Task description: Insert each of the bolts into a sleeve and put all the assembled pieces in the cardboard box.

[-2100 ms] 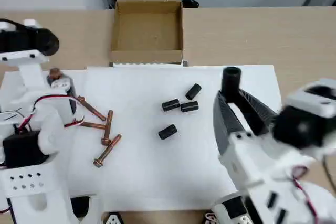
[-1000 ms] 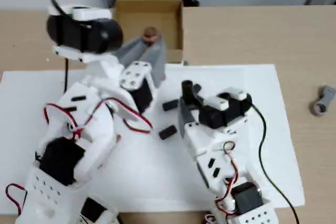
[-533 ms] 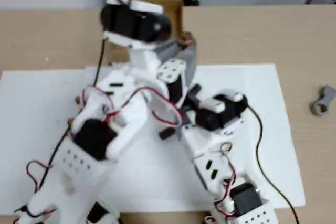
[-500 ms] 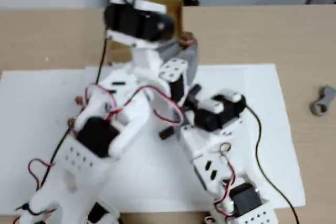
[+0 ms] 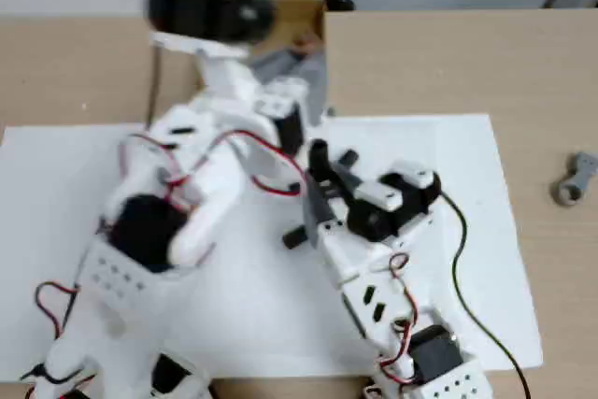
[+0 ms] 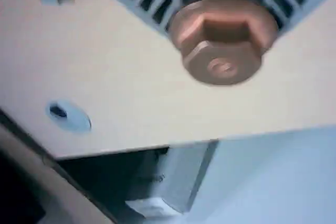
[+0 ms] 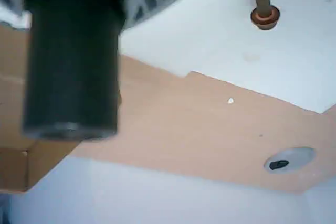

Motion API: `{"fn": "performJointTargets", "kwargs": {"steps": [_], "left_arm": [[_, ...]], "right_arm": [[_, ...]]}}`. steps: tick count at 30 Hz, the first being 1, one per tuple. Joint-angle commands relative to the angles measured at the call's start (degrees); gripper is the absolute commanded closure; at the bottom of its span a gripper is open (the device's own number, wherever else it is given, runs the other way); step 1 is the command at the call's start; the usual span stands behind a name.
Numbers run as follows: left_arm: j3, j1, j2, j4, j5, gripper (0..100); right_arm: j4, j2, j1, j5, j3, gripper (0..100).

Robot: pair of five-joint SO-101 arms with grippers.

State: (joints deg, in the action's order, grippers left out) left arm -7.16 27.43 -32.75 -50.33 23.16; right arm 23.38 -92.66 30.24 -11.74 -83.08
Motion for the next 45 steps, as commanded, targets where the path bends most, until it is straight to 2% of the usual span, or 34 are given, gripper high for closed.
{"fn": "performJointTargets", "kwargs": {"steps": [1,7,32,45], "left_arm": [[3.8,-0.3,-1.2,-1.1,0.9,99],[3.7,1.8,-0.7,-1.1,1.7,99],[0.7,1.7,5.2,-3.6,1.3,99],[-3.5,-1.5,5.5,-3.2,1.5,99]], "right_arm": [[-3.3,-1.1,0.3,0.4,-0.4,99.5],[-6.0,-1.1,0.3,0.4,-2.3,99.5],[-5.9,-1.1,0.3,0.4,-1.9,99.5],[-5.9,-1.2,0.3,0.4,-1.9,99.5]]}}
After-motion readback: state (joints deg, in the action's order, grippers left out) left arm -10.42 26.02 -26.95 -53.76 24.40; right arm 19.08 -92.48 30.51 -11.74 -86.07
